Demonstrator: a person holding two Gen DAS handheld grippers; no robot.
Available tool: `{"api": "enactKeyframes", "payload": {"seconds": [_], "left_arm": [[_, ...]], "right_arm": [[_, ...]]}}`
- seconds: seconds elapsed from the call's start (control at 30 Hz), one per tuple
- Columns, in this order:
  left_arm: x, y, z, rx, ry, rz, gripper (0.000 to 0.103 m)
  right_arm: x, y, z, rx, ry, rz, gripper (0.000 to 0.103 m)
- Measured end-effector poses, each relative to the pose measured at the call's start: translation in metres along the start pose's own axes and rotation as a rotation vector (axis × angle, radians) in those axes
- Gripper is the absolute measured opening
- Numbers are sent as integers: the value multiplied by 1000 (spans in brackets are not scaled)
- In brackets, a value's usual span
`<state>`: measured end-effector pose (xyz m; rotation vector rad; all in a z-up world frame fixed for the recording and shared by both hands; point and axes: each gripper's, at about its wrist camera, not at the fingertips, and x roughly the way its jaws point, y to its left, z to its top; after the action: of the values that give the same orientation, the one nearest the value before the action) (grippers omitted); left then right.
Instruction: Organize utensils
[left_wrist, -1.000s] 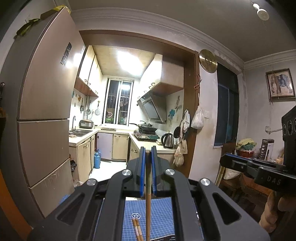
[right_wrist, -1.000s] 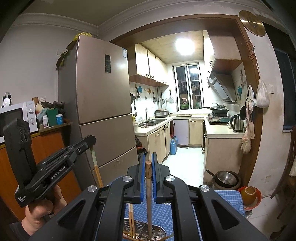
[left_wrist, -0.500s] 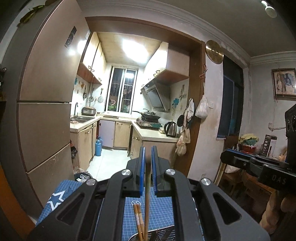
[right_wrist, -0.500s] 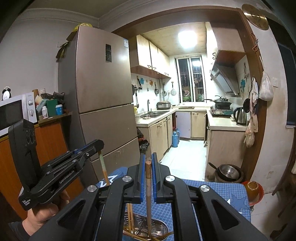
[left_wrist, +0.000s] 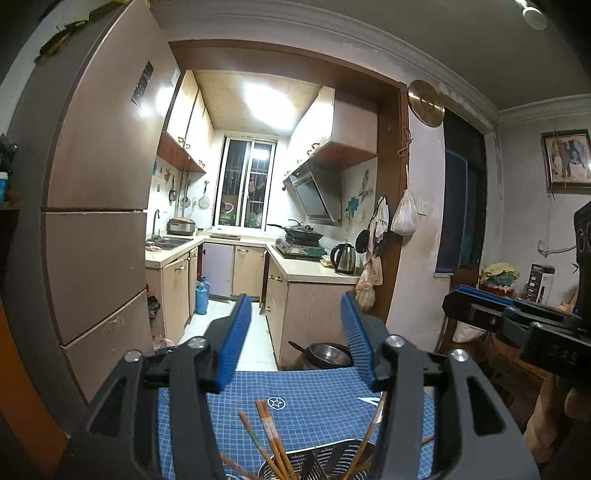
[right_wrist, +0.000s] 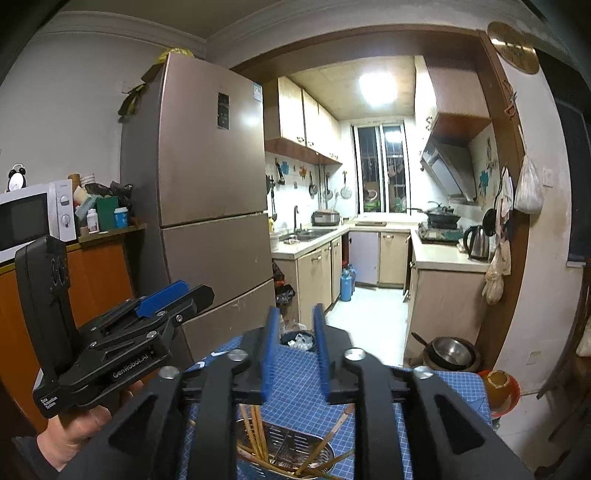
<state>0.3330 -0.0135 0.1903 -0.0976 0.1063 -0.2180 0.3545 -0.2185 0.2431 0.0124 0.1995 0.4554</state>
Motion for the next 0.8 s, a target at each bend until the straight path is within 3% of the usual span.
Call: {"api": "enactKeyframes", "payload": {"seconds": [0.07,0.13,0.2,0.3,0.47,0.7,0.8], "left_arm": [[-13,-3,0,11,-19,4,55],[-34,-8,-1,34,-45,25,61],[-53,-12,-3,64,-69,50,66],[-89,-14,-9,82,-102,80,77],[-155,-14,-26,85,-170,121,97],[-228,-10,-70,74,-169,160,97],[-246,-14,-100,74,-122,154,97]], "right_arm": [[-19,7,-4,-19,-37,-15,41],[-39,14,-10,-35,-73,-26,56],[-65,23,-22,-49,-117,-57,80],[-104,36,-45,-62,-163,-104,97],[-163,56,-92,-98,-206,-189,98],[-212,77,-168,-52,-163,-299,98],[-227,87,-202,-26,-139,-283,98]]}}
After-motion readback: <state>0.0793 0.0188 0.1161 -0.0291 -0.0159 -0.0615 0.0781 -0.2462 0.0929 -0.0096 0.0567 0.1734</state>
